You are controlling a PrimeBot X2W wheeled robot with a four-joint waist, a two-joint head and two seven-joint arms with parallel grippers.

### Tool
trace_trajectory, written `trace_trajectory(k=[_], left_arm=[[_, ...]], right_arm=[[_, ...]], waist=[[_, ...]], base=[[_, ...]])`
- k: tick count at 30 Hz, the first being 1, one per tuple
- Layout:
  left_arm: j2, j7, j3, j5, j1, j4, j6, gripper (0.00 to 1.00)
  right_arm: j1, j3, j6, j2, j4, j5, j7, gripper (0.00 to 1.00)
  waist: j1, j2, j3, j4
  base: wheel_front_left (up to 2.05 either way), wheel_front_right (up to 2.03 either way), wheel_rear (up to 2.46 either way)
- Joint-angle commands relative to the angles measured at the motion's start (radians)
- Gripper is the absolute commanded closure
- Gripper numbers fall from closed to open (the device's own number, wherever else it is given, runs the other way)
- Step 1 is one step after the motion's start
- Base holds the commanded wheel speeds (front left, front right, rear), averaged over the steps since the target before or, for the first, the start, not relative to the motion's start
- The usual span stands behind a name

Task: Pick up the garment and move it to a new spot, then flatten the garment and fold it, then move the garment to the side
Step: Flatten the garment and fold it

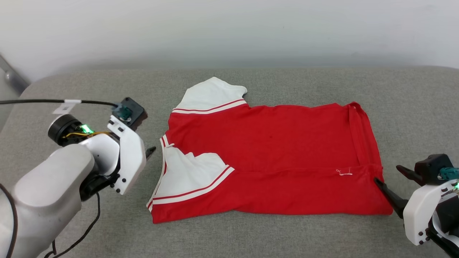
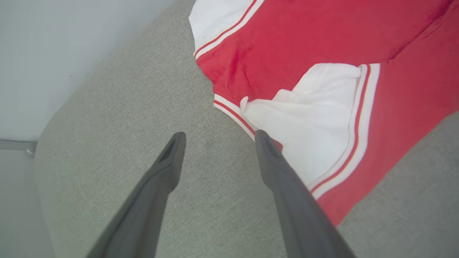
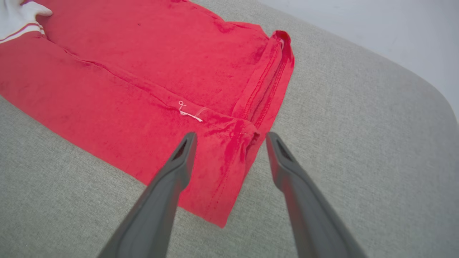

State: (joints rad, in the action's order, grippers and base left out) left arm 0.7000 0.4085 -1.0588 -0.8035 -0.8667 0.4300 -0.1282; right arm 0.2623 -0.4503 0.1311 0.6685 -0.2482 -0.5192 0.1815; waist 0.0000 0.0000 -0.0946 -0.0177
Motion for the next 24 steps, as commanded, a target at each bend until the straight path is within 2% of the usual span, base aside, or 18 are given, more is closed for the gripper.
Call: trace_trajectory(k=[1, 6, 15, 24], left_arm=[[0.001, 0.019, -0.008, -0.011, 0.002, -0.007, 0.0, 0.0], [0.007, 0.233, -0.047, -0.11, -0.018, -0.062, 0.0, 0.0], [-0.008, 0.499, -0.112, -0.215, -0.015, -0.063, 0.002, 0.0], [-0.028, 0.549, -0.157, -0.222, 0.029, 0.011, 0.002, 0.0]], right_arm=[[-0.008, 0.006, -0.001, -0.006, 0.006, 0.001, 0.0, 0.0], [-0.013, 0.014, -0.001, -0.021, 0.017, 0.015, 0.009, 0.0], [0.02, -0.003, -0.001, -0.042, 0.032, 0.029, 0.02, 0.0], [0.052, -0.029, -0.001, -0.065, 0.019, 0.036, 0.02, 0.0]], waist=[[0.0, 0.0, 0.001, -0.001], [0.0, 0.0, 0.004, 0.008], [0.0, 0.0, -0.032, 0.049], [0.0, 0.0, -0.085, 0.091]], base=[[0.0, 0.0, 0.0], [0.0, 0.0, 0.0], [0.0, 0.0, 0.0], [0.0, 0.0, 0.0]])
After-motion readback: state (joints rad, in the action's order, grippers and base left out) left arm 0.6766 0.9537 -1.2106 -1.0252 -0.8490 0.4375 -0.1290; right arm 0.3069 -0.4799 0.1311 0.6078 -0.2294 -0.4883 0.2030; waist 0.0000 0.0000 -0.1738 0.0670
